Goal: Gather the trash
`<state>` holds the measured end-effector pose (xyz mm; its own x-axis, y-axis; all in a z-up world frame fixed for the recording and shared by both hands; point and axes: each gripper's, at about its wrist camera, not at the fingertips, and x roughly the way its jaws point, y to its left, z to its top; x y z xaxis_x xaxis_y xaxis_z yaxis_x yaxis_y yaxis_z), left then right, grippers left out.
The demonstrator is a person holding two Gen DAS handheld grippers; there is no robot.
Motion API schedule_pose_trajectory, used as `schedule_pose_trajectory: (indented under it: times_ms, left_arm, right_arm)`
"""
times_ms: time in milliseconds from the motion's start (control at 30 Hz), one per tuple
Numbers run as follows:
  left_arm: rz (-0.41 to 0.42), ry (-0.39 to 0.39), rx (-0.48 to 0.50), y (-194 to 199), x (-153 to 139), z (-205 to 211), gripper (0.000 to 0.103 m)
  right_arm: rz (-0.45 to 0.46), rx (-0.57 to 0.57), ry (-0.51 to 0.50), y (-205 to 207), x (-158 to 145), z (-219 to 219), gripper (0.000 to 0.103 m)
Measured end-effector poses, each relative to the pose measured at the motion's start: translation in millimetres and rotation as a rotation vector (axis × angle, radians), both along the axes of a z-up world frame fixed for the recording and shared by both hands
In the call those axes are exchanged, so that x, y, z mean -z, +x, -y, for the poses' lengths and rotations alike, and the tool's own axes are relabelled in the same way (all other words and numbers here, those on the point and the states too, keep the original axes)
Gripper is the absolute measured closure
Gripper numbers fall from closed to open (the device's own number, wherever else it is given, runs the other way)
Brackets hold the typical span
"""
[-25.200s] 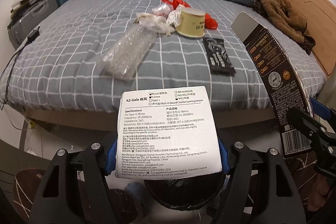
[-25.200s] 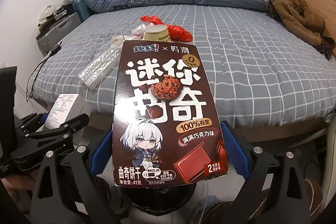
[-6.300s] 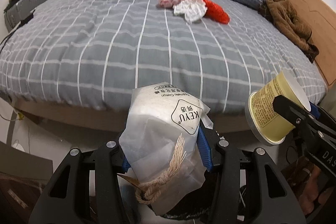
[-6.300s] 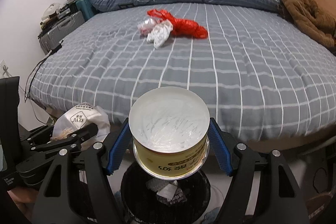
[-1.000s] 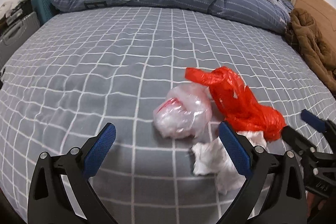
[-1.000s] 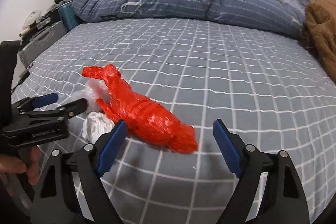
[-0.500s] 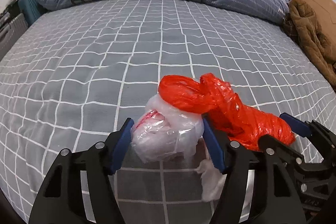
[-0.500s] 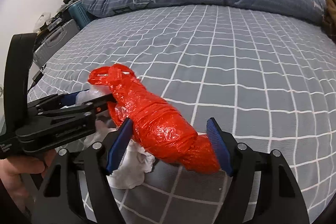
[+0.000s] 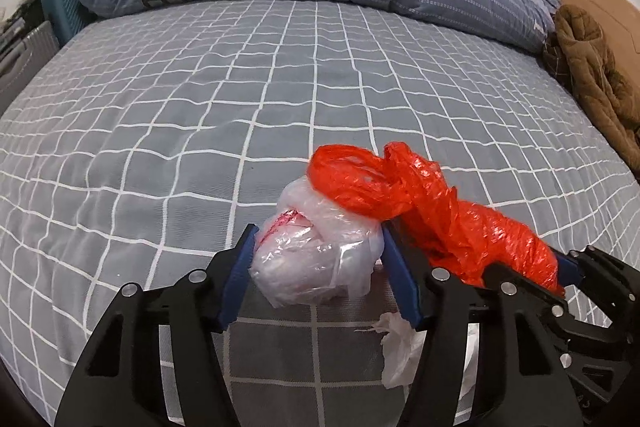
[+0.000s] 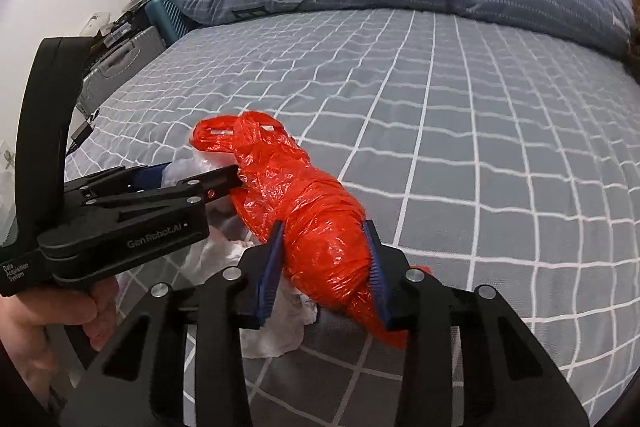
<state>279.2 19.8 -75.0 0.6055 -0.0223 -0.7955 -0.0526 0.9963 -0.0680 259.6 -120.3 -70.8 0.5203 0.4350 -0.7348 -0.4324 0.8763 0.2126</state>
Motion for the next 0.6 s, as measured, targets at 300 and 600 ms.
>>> schedule_pose_trajectory:
  times_ms: [300,600]
  left_arm:
    - [0.043,0.002,-0.028,-15,-21,-5,0.044]
    - [0.073,0.0,-0.042,-32,-32,0,0.044]
  right_arm:
    - [0.072,0.112,0.013,-6,-25,14,0.066]
    - [0.109,0.162,-0.039,-19,-35,23,0.066]
